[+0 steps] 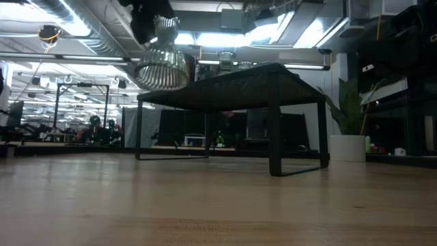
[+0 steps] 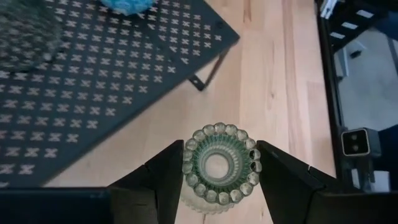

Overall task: Pick & Place candle stick holders
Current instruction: Put the glass candle holder on the shelf

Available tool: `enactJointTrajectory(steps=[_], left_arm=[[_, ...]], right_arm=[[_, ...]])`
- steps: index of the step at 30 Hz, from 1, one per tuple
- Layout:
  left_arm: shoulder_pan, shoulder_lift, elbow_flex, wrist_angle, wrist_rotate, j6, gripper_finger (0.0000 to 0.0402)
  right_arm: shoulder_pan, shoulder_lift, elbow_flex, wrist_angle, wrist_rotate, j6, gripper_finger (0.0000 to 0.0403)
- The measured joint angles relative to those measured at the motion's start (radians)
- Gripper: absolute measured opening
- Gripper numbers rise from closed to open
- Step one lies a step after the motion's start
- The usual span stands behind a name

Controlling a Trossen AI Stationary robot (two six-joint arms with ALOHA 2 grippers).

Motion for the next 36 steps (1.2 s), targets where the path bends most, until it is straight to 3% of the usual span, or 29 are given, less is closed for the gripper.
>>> enactJointTrajectory(steps=[12,23,36], left_arm=[[0.080,0.001,0.119,-0.074,-0.004,0.001,0.0178],[0.171,0.001,0.137,-0.074,-0.008,0.028,0.0178],[0.196,0.010,0.136,-0.075,-0.113,0.169,0.0178]], right_arm=[[0.000,0.000,0.000,0.000,0.000,0.000,0.0016],[0.000,0.000,0.000,0.000,0.000,0.000,0.0016],[0.000,0.000,0.000,0.000,0.000,0.000,0.0016]])
